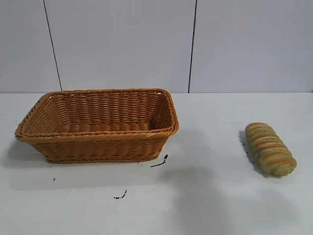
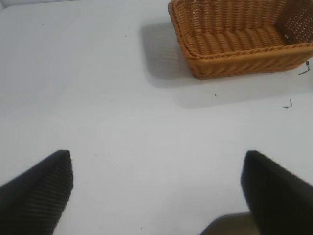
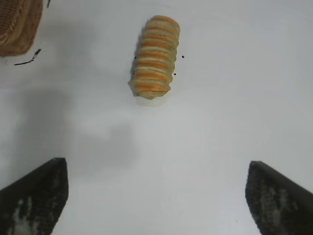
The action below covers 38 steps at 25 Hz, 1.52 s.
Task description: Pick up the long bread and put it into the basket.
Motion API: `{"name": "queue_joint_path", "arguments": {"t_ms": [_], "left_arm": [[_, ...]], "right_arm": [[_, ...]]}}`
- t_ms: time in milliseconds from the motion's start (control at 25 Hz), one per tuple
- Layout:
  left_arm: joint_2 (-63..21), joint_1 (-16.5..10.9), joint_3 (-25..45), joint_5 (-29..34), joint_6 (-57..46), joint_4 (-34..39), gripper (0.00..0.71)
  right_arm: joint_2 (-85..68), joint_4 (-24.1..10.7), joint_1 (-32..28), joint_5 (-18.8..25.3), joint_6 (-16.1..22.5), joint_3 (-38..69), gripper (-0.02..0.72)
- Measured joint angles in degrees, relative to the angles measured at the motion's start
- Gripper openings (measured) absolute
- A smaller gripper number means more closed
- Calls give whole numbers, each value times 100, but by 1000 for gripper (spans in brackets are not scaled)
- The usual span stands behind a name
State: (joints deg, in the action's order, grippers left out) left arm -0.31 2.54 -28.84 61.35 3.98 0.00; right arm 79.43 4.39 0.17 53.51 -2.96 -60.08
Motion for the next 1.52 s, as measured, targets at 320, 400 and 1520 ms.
{"name": "queue_joint_path", "arguments": {"t_ms": [320,400,1520], "left_arm": [[0,0,0,0,0,0,696],[0,0,0,0,0,0,696],[0,0,0,0,0,0,696]], "right_arm": [[1891,-216,410,-424,217,-1150,682],[2309,-246,403,-448,296,-1350,682],[4301,-303,384,-859,296,-1944,644]]}}
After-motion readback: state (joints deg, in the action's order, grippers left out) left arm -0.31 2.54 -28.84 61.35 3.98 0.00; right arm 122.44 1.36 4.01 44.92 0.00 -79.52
